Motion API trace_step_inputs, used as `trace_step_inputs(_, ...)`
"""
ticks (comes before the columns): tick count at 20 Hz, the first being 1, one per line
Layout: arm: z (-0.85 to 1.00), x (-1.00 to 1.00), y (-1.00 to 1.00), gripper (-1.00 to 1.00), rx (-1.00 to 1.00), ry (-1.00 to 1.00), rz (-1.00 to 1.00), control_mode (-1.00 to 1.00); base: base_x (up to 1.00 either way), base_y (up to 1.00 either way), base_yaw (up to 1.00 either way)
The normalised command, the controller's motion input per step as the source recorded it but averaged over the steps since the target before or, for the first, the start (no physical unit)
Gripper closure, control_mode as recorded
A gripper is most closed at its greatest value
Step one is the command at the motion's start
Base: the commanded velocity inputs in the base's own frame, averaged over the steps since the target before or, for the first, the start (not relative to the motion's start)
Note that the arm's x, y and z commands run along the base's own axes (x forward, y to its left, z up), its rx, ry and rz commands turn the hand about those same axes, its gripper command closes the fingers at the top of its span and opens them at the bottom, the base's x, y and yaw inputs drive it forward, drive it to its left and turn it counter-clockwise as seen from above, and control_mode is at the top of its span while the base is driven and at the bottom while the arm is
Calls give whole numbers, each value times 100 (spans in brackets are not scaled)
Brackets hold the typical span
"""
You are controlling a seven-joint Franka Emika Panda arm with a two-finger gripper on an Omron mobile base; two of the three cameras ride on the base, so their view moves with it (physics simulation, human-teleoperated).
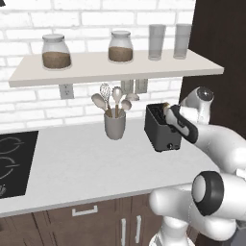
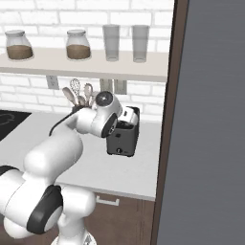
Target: Start the toaster. Once the lever pops up, take the bread to the plate on the dining counter.
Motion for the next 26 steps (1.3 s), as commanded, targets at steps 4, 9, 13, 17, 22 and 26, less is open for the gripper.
trace_step_inputs(4, -27, 35, -17, -100, 1, 3, 0, -100, 0, 0, 0)
trace_step_inputs(9, -26, 22, -14, -100, 0, 0, 1, -100, 0, 0, 0)
trace_step_inputs(13, -20, 15, -5, -100, 0, 0, 4, -100, 0, 0, 0)
trace_step_inputs(17, -16, 33, 0, -100, 0, 0, 6, -100, 0, 0, 0)
trace_step_inputs(22, -9, 46, 0, -100, 1, 0, 7, -100, 0, 0, 0)
trace_step_inputs(26, -9, 41, 0, -100, 1, 0, 7, -100, 0, 0, 0)
